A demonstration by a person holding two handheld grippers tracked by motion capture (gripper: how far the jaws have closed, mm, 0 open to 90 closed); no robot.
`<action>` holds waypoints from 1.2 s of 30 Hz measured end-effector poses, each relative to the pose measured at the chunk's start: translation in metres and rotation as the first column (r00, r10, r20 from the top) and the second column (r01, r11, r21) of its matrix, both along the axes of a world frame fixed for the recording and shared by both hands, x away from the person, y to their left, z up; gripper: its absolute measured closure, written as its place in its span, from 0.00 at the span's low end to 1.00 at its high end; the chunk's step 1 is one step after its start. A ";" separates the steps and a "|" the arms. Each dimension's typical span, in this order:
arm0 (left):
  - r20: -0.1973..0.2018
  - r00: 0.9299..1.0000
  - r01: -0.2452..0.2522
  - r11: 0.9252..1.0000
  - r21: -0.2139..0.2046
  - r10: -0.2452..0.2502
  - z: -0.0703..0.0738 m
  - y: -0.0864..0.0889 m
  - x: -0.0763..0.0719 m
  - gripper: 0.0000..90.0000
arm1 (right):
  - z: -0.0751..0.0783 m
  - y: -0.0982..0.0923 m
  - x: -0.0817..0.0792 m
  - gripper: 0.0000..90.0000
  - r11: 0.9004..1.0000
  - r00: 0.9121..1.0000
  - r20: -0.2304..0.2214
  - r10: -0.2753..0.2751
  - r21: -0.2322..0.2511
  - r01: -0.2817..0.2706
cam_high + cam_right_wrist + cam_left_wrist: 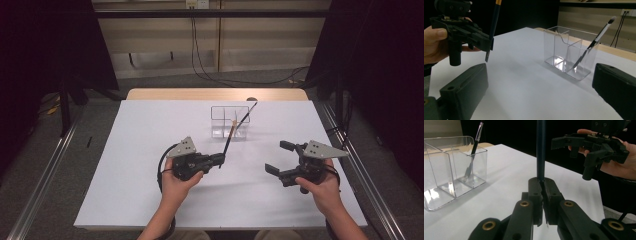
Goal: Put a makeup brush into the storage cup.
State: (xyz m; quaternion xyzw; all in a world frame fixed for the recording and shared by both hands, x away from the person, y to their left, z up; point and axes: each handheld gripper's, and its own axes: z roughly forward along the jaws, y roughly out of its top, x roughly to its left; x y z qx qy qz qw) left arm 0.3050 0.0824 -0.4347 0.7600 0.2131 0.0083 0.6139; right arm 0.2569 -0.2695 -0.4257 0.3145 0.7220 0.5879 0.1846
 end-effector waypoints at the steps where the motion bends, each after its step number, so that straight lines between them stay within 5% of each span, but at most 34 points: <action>1: -0.001 1.000 0.000 1.000 0.002 0.000 0.000 0.000 0.000 0.95 | 0.001 0.001 0.001 0.00 1.000 1.000 0.001 0.001 -0.001 -0.001; 18: 0.007 1.000 0.001 1.000 0.017 -0.001 -0.002 -0.004 -0.001 0.95 | 0.012 0.024 0.009 0.06 0.999 0.999 0.003 0.034 0.037 -0.034; 36: 0.002 1.000 0.011 1.000 0.025 -0.011 -0.005 -0.009 -0.001 0.95 | 0.018 0.051 0.018 0.24 0.993 0.996 -0.004 0.090 0.072 -0.090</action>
